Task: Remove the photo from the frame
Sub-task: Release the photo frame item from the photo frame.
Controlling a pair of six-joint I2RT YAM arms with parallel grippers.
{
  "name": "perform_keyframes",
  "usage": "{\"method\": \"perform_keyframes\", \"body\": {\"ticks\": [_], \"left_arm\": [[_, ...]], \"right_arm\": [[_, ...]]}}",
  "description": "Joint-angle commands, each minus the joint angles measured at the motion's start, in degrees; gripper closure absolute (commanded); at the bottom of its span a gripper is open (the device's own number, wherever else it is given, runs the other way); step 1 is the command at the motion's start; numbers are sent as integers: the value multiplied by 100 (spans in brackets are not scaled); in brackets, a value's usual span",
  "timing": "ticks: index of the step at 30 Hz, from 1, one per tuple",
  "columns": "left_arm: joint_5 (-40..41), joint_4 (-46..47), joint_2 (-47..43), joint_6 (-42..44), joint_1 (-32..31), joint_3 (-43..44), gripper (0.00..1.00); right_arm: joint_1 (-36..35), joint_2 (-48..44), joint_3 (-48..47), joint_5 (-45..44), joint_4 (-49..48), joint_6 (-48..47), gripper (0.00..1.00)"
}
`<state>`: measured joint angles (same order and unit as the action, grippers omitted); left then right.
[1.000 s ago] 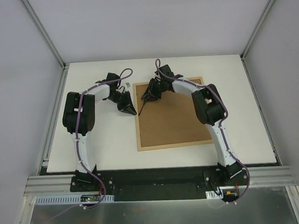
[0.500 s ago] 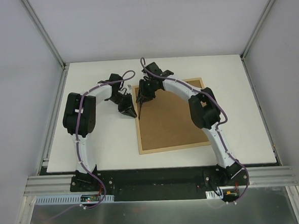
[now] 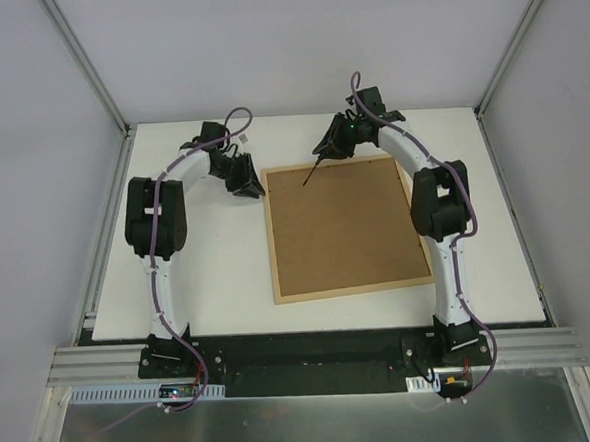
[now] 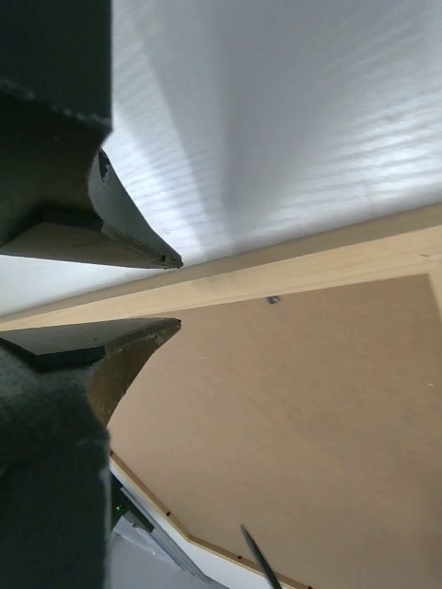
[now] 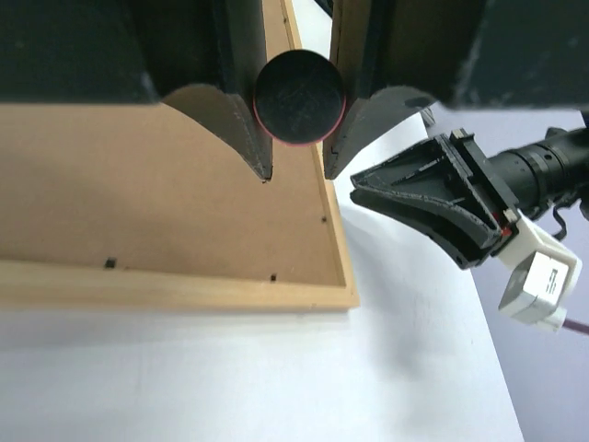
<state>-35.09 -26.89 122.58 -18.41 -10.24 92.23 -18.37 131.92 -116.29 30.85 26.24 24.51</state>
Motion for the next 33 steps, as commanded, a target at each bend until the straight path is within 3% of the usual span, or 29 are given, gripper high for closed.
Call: {"method": "perform_keyframes", "body": {"ticks": [1, 14, 27, 33], "left_arm": [[-322, 9, 537, 66, -66, 471, 73], [-578, -9, 1013, -101, -399, 534, 85], [-411, 70, 846, -435, -602, 252, 85], [-314, 70, 829, -470, -611, 252, 85]], "right_arm": [[-35, 553, -604, 140, -84, 563, 100], [-96, 1196, -1590, -202, 100, 1126, 99], [-193, 1583, -1721, -791, 662, 678, 100], [-228, 1600, -1590, -528, 760, 695, 100]]}}
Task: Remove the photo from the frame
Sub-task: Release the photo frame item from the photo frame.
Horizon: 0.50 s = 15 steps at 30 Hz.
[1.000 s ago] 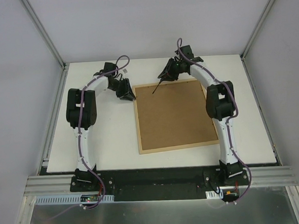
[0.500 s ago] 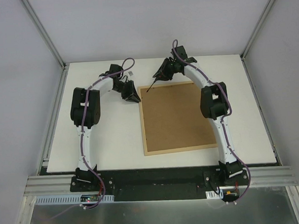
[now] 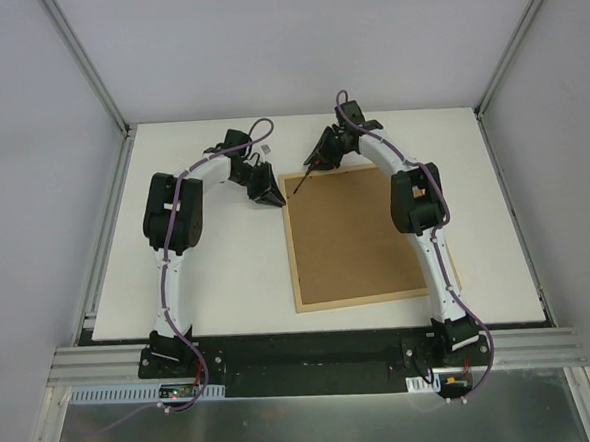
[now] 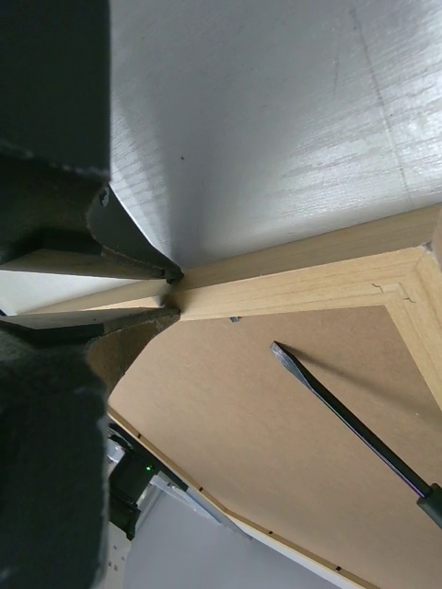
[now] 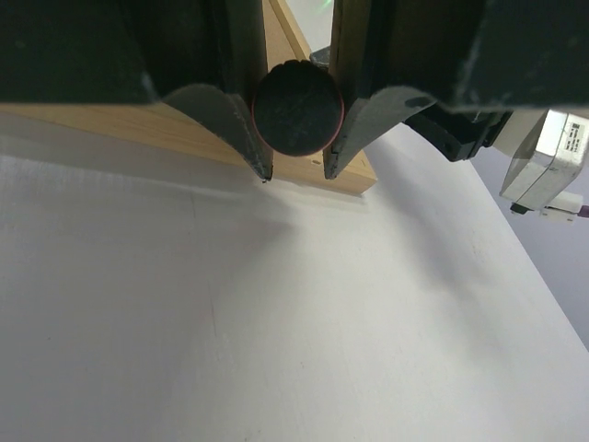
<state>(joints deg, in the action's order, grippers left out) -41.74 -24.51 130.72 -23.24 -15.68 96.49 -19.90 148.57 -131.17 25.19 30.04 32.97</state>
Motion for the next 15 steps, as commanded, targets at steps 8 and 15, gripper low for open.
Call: {"method": "perform_keyframes", "body": {"ticks": [8, 15], "left_arm": [[341, -168, -11, -40, -75, -236, 85], [333, -168, -46, -75, -102, -236, 86]], "right_arm": [[-225, 40, -49, 12, 327, 157, 100], [-348, 75, 22, 135, 283, 245, 100]]}}
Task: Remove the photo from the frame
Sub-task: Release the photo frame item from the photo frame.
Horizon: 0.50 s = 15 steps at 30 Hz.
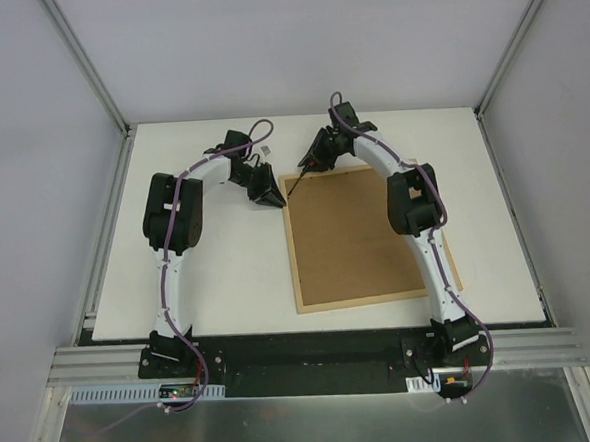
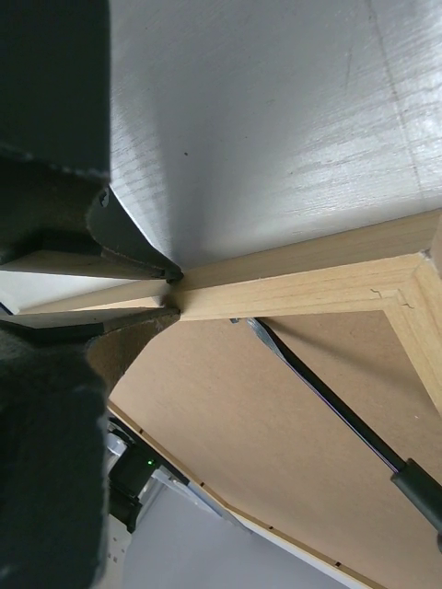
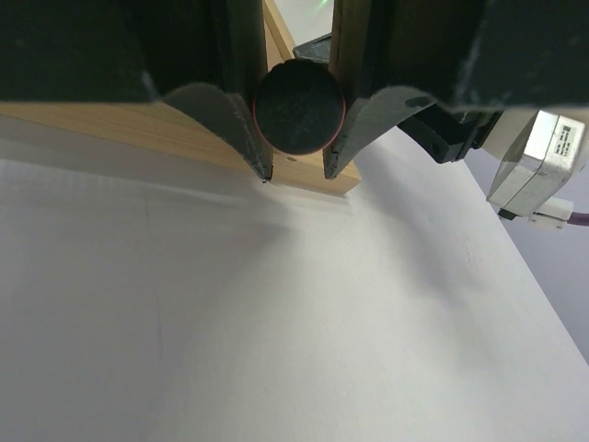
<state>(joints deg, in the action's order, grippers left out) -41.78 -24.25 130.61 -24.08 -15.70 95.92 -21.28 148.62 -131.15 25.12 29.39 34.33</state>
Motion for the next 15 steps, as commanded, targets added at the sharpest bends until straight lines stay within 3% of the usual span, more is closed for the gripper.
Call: {"method": "perform_keyframes", "body": {"ticks": [1, 15], "left_arm": [[346, -185, -35, 8, -108, -170, 86], [460, -185, -114, 35, -108, -214, 87]], "right_arm": [[-228, 71, 20, 142, 348, 118, 100], [-61, -96, -24, 80, 489, -128, 100]]}}
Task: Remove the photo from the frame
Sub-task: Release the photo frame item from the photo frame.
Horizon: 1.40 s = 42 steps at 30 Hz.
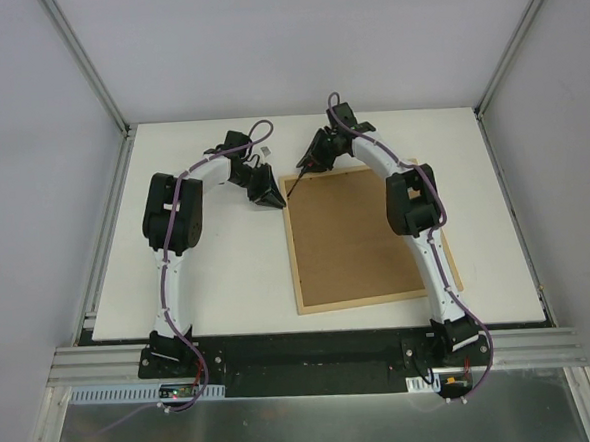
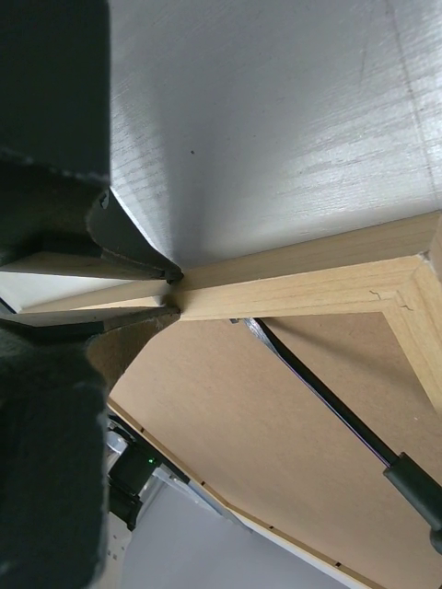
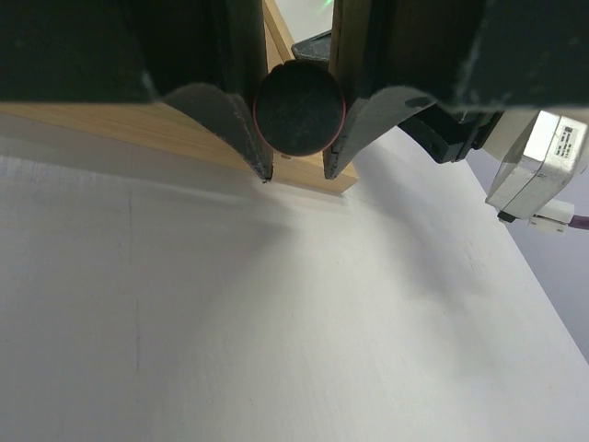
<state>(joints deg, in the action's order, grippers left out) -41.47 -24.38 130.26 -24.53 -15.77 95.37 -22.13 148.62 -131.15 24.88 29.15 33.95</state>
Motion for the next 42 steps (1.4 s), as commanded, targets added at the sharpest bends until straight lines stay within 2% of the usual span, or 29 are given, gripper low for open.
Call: {"method": "perform_keyframes", "body": {"ticks": [1, 32, 42], "left_arm": [[438, -172, -71, 80, -102, -151, 87], [552, -181, -176, 89, -93, -203, 88], [632, -172, -229, 89, -84, -265, 88]], "right_arm": [[33, -105, -24, 104, 513, -91, 100], [-186, -272, 310, 342, 618, -319, 100], [77, -474, 151, 175, 663, -390, 100]]}}
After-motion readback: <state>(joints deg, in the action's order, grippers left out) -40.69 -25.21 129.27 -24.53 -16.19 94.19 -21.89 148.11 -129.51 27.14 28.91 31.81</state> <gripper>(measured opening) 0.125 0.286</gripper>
